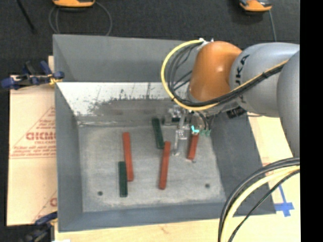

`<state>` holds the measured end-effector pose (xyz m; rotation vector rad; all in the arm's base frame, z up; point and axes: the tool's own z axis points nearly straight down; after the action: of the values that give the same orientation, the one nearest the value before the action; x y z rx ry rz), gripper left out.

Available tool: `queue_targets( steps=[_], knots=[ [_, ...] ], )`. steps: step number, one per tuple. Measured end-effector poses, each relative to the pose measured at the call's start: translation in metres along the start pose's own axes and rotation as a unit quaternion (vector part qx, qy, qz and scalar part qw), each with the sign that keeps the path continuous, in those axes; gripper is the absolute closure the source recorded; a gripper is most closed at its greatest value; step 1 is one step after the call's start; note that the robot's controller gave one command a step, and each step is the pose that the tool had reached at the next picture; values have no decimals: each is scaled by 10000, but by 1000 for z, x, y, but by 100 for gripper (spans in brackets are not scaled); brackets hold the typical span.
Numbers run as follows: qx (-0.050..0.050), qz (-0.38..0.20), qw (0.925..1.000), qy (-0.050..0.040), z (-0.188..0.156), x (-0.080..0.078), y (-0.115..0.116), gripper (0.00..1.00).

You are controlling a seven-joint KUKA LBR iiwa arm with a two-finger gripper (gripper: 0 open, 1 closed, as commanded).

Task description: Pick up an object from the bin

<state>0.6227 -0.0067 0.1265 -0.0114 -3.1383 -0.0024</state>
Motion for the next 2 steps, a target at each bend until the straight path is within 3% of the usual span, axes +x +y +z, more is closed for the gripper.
queue_targets(
  steps=[1,2],
  knots=[
    [21,-1031,9947,-31,55,51,-15,0],
    [4,-1821,9833,-55,14,54,65,0]
  ],
)
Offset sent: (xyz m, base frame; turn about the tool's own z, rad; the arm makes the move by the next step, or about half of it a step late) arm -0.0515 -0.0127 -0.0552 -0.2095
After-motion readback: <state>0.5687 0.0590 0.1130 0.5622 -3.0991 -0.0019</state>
